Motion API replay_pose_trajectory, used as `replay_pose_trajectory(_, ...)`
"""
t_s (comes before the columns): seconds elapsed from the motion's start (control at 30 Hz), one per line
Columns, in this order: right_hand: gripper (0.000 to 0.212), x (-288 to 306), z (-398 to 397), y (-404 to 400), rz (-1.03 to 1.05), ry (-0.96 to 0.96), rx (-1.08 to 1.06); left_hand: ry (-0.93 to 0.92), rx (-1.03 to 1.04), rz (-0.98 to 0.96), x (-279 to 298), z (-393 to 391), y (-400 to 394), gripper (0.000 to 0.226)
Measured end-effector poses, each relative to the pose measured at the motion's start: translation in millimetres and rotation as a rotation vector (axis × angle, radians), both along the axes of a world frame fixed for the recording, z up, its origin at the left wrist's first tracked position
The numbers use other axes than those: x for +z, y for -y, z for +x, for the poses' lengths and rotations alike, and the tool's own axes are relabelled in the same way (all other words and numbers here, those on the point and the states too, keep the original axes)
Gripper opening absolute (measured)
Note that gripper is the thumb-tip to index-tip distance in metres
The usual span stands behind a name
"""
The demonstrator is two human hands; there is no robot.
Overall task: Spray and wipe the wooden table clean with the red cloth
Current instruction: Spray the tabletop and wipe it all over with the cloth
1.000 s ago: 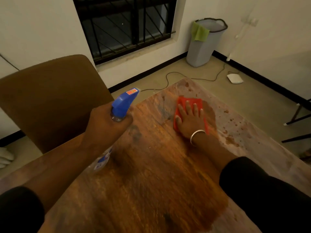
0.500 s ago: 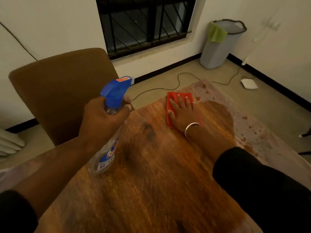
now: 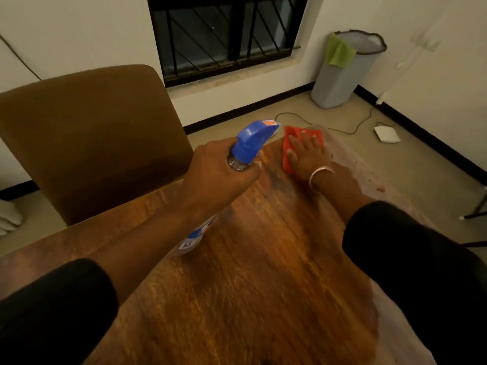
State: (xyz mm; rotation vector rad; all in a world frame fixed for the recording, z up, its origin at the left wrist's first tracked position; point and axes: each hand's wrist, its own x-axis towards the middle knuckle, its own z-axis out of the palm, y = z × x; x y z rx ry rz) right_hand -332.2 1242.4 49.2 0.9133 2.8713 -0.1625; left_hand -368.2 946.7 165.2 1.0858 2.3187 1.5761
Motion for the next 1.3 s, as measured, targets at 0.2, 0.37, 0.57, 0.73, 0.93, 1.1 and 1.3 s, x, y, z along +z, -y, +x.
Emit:
replay_pose_trajectory(0.2, 0.057, 0.1, 3.1, 12.4, 0.063, -0.048, 0.052, -0.047, -0.089, -0.014, -1.0, 3.0, -16.0, 0.012)
replay_pose_trajectory(0.37, 0.053, 0.0, 10.2, 23.6, 0.053, -0.026, 0.460, -0.034, -0.069, 0.122, 5.6, 10.8, -53.8, 0.030)
replay_pose_trajectory(0.57, 0.066, 14.6, 1.7, -72.7, -0.050, 0.077, -0.203, -0.024, -0.127, 0.158, -2.3, 8.8, -57.9, 0.020)
replay_pose_trajectory(0.73, 0.059, -6.5, 4.0, -54.6, 0.037, -0.034, -0.043, 0.020, -0.129, 0.169, -4.1, 0.2, -56.3, 0.012)
replay_pose_trajectory(0.93, 0.072, -7.3, -8.4, -86.1, -0.039, 0.049, -0.017, -0.019, -0.203, 0.102, -6.3, 17.8, -65.8, 0.013)
replay_pose_trajectory(1.1, 0.072, -13.8, -3.8, -72.3, -0.079, -0.055, -0.227, -0.021, -0.162, 0.103, -5.1, 18.5, -58.8, 0.015)
replay_pose_trajectory(1.3, 0.075, -39.9, 79.1, -27.4, 0.018, -0.090, 0.015, -0.001, -0.160, 0.143, -3.9, 12.7, -54.3, 0.010)
